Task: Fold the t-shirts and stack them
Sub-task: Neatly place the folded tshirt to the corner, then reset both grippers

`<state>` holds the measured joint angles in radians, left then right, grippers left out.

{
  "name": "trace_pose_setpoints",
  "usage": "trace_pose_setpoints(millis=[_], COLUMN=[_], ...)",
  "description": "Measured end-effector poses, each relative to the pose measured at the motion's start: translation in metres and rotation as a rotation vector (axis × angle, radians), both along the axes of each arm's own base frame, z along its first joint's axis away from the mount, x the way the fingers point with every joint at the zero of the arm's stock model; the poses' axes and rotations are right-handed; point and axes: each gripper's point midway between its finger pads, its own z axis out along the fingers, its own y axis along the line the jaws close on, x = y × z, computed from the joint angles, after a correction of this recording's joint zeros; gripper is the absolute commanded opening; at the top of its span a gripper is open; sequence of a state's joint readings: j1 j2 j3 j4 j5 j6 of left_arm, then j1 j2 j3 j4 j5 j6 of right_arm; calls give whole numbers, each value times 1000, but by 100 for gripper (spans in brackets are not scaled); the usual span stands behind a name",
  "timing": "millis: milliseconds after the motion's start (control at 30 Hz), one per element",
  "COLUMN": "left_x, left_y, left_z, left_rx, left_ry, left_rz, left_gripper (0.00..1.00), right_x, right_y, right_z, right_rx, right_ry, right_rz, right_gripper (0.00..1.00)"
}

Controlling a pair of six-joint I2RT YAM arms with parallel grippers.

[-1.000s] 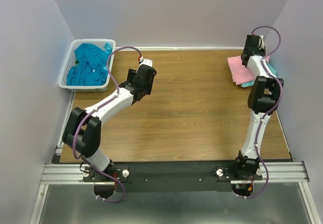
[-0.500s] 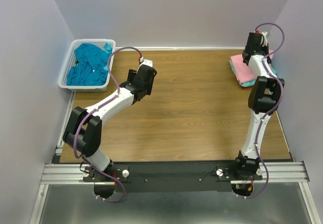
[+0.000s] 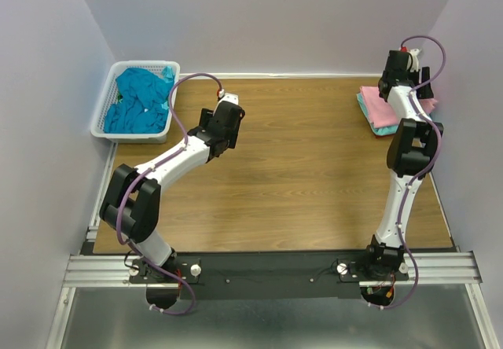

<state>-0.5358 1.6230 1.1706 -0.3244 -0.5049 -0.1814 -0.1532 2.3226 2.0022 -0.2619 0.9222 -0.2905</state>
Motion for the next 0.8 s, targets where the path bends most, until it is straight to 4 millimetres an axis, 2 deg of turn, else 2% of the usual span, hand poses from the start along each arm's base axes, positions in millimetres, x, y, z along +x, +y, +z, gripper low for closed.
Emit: trace_pose_setpoints(millis=[100, 200, 267, 333, 367, 467, 567, 600, 667, 700, 800], left_x=[0, 0, 0, 0, 0, 0, -1, -1, -2, -3, -5], left_y=[0, 0, 0, 0, 0, 0, 0, 1, 1, 2, 4], left_z=[-1, -1, -1, -1, -1, 1, 7, 14, 25, 35, 61], left_rx=[1, 1, 1, 1, 1, -1, -8, -17, -30, -43, -81], left_ry=[2, 2, 2, 2, 2, 0, -11, -25, -48, -71, -134], left_rz=[0, 0, 0, 0, 0, 1, 2, 3, 3, 4, 8], left_gripper=[78, 78, 78, 78, 78, 78, 78, 78, 79, 78, 79], right_x=[-2, -4, -5, -6, -8, -19, -32, -40, -53, -66, -100], right_y=[-3, -5, -5, -5, -4, 0, 11, 17, 30, 41, 66], right_z=[2, 4, 4, 5, 8, 22, 55, 80, 111, 138, 195], right_rx=[-9, -17, -17, -13, -11, 2, 16, 22, 42, 63, 123], right_ry=[-7, -13, -17, -29, -36, -62, -128, -183, -259, -326, -501], right_rz=[-17, -36, -41, -45, -45, -43, -26, -13, 17, 47, 130], right_gripper=[87, 88, 94, 95, 99, 100, 100, 100, 100, 100, 100])
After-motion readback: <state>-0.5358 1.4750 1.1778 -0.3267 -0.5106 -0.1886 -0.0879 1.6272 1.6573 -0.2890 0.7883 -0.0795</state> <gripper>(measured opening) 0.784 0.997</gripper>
